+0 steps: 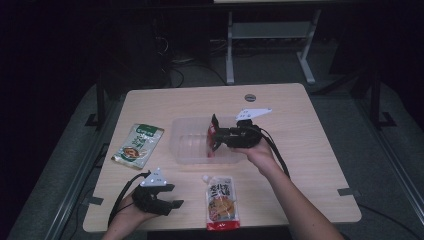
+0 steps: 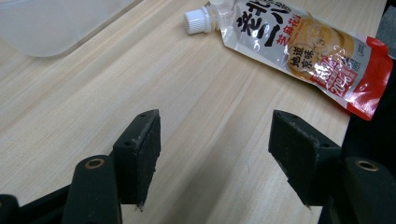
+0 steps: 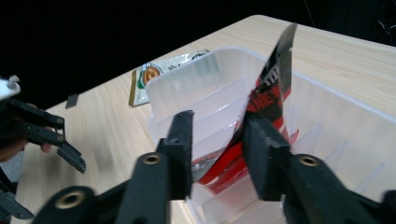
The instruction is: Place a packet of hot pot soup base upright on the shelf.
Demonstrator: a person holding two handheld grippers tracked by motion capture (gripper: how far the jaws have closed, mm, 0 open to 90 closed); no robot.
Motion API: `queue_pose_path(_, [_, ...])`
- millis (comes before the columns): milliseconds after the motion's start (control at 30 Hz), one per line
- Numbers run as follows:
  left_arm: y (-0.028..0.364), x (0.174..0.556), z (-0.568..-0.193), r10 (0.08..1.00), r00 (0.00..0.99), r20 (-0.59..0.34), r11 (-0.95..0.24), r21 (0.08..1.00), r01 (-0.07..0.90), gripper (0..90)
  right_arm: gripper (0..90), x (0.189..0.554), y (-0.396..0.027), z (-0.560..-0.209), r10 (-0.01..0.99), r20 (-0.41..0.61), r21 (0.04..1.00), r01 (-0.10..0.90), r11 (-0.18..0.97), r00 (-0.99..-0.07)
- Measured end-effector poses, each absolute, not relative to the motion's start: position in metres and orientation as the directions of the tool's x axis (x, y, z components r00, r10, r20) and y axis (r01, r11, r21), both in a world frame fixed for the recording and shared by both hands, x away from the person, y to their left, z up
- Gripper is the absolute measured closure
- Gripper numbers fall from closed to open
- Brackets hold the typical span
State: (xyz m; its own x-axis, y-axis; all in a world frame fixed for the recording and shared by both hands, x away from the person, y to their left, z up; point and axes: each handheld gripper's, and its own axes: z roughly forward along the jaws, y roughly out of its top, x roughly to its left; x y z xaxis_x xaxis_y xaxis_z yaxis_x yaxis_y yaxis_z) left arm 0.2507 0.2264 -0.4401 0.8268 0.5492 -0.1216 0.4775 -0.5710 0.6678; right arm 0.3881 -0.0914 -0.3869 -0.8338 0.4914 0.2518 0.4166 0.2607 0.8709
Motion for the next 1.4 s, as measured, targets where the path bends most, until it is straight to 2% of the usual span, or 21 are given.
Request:
queue_pose_path(33, [0.226, 0.251, -0.44, 0.549, 0.827, -0.122, -0.571, 0.668, 0.477, 33.7, 59.2, 0.388, -0.091, -0.387, 0.491, 0.252, 0.871, 0.417, 0.261, -0.834])
queue_pose_path(133, [0.226, 0.251, -0.44, 0.549, 0.827, -0.12, -0.572, 0.668, 0.476, 33.7, 48.8, 0.384, -0.094, -0.38, 0.494, 0.248, 0.874, 0.413, 0.257, -0.833])
queue_pose_path(567, [0.225, 0.25, -0.44, 0.553, 0.824, -0.126, -0.561, 0.674, 0.48, 33.3, 34.7, 0.372, -0.108, -0.359, 0.496, 0.198, 0.871, 0.384, 0.307, -0.845])
queue_pose_path(933, [0.226, 0.25, -0.44, 0.553, 0.824, -0.123, -0.561, 0.677, 0.477, 33.0, 31.4, 0.356, -0.125, -0.354, 0.516, 0.121, 0.86, 0.349, 0.372, -0.848])
queue_pose_path(1400, [0.226, 0.25, -0.44, 0.552, 0.826, -0.117, -0.564, 0.677, 0.473, 33.0, 29.4, 0.338, -0.151, -0.364, 0.546, 0.087, 0.856, 0.343, 0.387, -0.833])
